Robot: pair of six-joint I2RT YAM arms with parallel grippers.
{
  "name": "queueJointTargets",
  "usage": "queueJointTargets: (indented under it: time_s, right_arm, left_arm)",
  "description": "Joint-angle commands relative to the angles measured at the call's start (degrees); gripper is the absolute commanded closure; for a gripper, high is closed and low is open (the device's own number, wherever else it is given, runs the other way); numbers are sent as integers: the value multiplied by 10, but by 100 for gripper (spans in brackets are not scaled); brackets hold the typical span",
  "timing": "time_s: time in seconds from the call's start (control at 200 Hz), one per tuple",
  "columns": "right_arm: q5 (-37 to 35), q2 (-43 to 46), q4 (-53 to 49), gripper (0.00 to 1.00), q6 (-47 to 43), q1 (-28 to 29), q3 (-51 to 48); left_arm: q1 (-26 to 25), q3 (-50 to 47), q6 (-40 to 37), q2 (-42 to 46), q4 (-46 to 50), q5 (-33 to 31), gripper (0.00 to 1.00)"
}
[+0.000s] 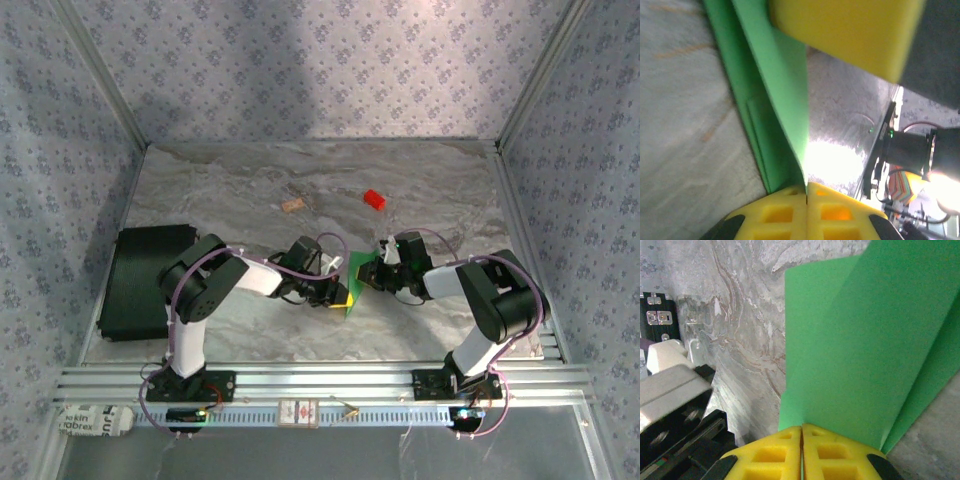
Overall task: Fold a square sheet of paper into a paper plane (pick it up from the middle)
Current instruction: Fold the wing for the fifth time at the center of the table.
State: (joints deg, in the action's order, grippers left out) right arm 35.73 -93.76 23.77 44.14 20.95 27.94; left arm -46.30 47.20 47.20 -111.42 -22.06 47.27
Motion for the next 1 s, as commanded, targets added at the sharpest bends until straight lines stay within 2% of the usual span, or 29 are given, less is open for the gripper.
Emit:
queueJointTargets:
  time_s: [0.0,0.13,0.18,0.21,0.3,0.355,0.54,0.605,0.82,0.899,0.994]
  right_arm:
    - [-57,-17,-65,90,-1,-2,-7]
    - [-61,-15,-70,91,-1,-2,-7]
    - [-63,-15,-72,91,-1,-3,-7]
    - [-64,-15,-72,91,-1,-2,-7]
    - [-64,-14,-71,91,-1,-2,-9]
    - [-65,-14,-71,91,-1,-1,-8]
    - [-66,-13,-73,91,0,-2,-9]
    - [-66,-12,-74,91,-1,-2,-9]
    - [-68,-11,-75,91,-1,-3,-10]
    - [-68,-11,-75,91,-1,-3,-10]
    - [-69,-11,-76,91,-1,-3,-10]
  left_arm:
    - [-11,-6,-28,4,90,23,100]
    - [-13,-4,-44,11,118,11,100]
    - [-14,-1,-51,13,131,7,90]
    - [-16,-1,-54,15,137,3,89]
    - [-18,0,-60,16,146,1,90]
    - [-20,2,-64,15,151,0,100]
    - [-23,6,-76,15,173,-9,100]
    - [-23,6,-80,18,183,-17,91]
    - [-24,0,-88,24,196,-27,92]
    - [-24,-1,-92,26,201,-30,100]
    - [-24,-2,-95,26,208,-34,100]
